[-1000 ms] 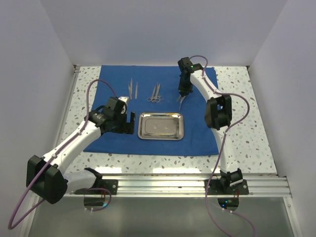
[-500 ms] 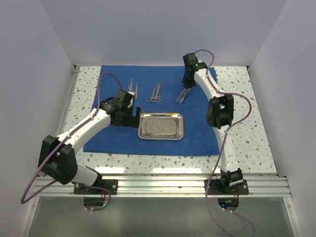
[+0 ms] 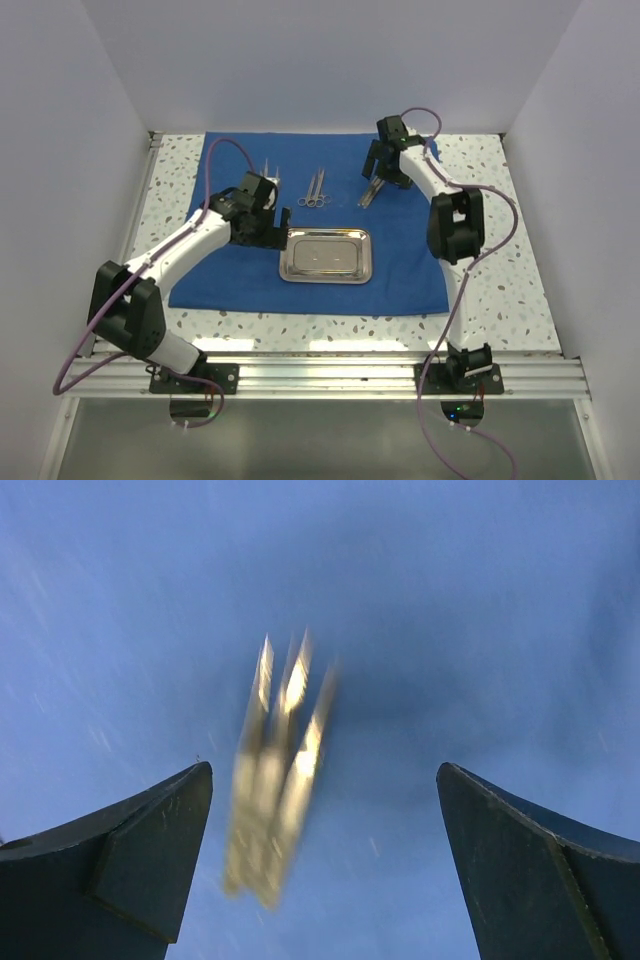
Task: Open and lay out the surgical kit
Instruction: Reset both arms
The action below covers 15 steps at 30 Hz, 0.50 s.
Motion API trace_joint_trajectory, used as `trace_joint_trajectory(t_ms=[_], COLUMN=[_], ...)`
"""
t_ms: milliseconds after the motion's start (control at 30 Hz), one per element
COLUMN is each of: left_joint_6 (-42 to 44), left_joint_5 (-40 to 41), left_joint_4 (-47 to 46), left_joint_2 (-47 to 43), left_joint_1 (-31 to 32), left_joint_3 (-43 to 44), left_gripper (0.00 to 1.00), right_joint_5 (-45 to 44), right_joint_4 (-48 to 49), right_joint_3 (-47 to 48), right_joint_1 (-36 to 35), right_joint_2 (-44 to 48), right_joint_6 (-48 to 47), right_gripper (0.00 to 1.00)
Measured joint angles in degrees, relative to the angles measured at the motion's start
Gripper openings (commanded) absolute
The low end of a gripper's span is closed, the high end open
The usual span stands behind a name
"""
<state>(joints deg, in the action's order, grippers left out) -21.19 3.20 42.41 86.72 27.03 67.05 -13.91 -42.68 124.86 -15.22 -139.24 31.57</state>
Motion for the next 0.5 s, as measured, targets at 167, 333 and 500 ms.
trace_joint_trajectory(t_ms=[167,333,500], left_joint_6=[0.83,1.33,1.51], left_joint_5=[1.6,4.11,8.41], left_joint_4=[0.0,-0.48,-1.4], left_joint_2=[-2.95,-13.88,-29.44], left_joint_1=[-0.02,-0.02,-0.02], left_joint_3=[-0.04,-3.3,-9.01], left_gripper=[0.94,0.94,0.98], right_joint_5=[-0.11,-2.89,-12.72], right_joint_4=[1.53,0.85,-0.11], right_joint_3=[-10.23,-13.62,-28.02], right_joint_1=[-2.12,-8.0,-19.34], right_joint_2=[11.54,25.0,43.32], right_joint_6=[-1.88,-2.38,-1.81], right_gripper=[0.98,0.98,0.98])
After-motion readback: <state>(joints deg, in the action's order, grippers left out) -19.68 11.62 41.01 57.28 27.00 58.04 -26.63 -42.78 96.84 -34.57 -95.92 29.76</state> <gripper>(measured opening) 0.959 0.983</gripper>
